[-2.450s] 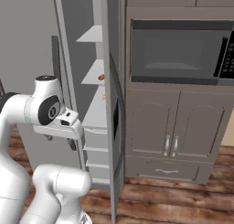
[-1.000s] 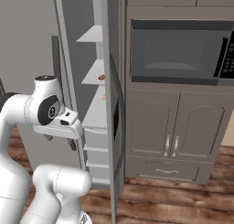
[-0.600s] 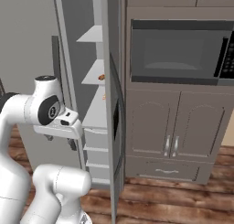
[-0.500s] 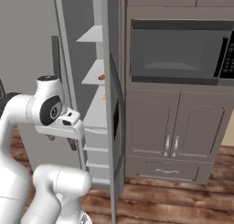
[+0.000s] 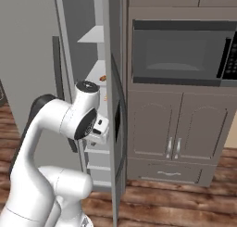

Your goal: Store the hot dog in the freezer for long-term storage. Close the freezer door after placing the cooked food.

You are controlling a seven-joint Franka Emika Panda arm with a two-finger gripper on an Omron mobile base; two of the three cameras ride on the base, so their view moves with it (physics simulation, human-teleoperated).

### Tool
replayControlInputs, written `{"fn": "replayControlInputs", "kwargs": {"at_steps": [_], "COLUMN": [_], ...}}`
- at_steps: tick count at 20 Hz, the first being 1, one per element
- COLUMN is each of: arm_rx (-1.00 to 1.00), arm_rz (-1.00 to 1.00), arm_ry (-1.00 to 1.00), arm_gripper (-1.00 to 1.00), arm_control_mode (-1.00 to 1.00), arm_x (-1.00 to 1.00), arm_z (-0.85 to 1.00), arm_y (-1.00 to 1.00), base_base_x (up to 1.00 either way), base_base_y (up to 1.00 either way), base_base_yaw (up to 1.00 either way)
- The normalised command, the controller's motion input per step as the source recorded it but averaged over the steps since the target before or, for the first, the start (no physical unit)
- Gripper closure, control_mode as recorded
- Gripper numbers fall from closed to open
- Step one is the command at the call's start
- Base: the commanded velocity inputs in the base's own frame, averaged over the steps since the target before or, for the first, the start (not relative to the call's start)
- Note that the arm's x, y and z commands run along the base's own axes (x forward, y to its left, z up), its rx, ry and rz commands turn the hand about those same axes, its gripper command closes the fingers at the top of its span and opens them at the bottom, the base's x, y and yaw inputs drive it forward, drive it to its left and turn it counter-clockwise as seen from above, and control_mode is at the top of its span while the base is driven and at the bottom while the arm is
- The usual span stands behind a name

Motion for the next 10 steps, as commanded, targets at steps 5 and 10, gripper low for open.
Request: {"fn": "replayControlInputs", "kwargs": {"at_steps": [5,10], "arm_rx": [0.12,0.01], "arm_rz": [0.12,0.14], "arm_ry": [-0.24,-0.26], "arm_gripper": [-1.00,-1.00], "arm_control_mode": [-1.00,-1.00], "arm_x": [0.00,0.17], "arm_z": [0.25,0.02], "arm_y": [-0.57,-0.46], "base_base_x": [0.00,0.00], "base_base_y": [0.00,0.00], "base_base_yaw": [0.00,0.00]}}
